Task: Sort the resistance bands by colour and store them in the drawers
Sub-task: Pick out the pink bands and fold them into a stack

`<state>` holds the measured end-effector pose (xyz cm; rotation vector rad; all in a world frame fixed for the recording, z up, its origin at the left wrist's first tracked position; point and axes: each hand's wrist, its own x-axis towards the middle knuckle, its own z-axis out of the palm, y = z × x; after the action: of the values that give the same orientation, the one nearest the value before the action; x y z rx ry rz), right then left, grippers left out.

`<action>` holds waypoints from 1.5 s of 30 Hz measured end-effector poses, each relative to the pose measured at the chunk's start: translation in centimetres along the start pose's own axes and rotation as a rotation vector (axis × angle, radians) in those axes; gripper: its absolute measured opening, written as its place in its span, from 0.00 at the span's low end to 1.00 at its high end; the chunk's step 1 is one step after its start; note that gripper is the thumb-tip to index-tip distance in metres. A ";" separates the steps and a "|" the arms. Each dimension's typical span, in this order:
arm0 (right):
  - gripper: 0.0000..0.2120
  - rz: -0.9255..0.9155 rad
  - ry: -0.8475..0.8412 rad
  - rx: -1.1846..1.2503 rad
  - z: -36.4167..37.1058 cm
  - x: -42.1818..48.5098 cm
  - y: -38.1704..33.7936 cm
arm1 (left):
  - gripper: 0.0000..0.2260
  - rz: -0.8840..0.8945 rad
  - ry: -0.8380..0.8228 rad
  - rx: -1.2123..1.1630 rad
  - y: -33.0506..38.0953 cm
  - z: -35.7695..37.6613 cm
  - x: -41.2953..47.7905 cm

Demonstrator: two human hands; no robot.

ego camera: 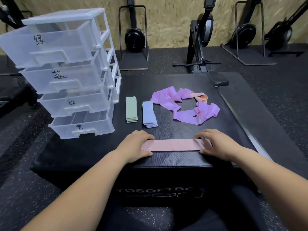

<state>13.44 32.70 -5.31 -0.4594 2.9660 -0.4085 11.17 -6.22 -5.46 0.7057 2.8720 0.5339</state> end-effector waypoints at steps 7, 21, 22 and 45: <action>0.27 0.030 0.009 0.008 -0.2 0.2 -0.2 | 0.25 -0.017 0.021 -0.018 -0.4 -0.1 0.2; 0.18 0.110 0.222 0.130 -3.1 4.5 1.2 | 0.26 0.088 0.049 -0.036 5.9 0.0 8.0; 0.18 0.118 0.222 0.102 -3.6 5.2 1.4 | 0.27 0.093 0.036 -0.024 6.7 0.1 9.2; 0.23 0.370 0.024 0.027 -5.3 21.1 11.0 | 0.43 0.018 0.004 0.085 10.4 5.0 23.3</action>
<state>-10.45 37.51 -4.79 0.1009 2.9701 -0.4124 -3.89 14.94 -7.35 0.7448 2.9091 0.4178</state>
